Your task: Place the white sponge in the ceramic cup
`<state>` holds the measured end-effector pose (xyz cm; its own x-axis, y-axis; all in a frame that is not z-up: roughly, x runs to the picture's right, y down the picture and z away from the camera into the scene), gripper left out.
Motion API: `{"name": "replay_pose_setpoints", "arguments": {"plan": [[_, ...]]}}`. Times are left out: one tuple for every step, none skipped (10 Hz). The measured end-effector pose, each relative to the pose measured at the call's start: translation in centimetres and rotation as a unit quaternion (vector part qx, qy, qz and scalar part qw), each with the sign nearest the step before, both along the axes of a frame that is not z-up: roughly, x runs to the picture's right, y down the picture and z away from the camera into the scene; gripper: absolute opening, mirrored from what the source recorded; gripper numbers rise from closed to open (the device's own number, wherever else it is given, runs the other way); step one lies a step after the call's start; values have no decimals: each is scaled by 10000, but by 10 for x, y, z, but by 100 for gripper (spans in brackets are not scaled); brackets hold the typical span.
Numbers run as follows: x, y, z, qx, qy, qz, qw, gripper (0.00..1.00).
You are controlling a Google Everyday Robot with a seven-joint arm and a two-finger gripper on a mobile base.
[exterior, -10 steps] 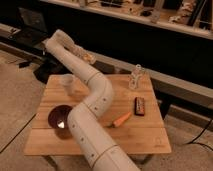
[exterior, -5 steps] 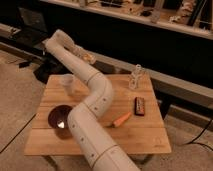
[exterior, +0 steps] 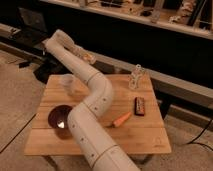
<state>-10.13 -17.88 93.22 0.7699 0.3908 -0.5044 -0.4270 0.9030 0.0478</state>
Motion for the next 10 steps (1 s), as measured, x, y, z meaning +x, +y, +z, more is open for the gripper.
{"name": "replay_pose_setpoints", "arguments": {"plan": [[0,0,0,0,0,0,10000,0],[0,0,0,-2,1,0,10000,0],[0,1,0,-11,18,13,10000,0],[1,0,0,-1,66,72,10000,0],[1,0,0,2,129,151,9998,0],[0,-1,-1,6,189,230,9996,0],[0,0,0,0,192,229,9996,0],[0,-1,-1,1,189,226,9996,0],[0,-1,-1,4,187,229,9996,0],[0,-4,-4,7,190,236,9995,0]]}}
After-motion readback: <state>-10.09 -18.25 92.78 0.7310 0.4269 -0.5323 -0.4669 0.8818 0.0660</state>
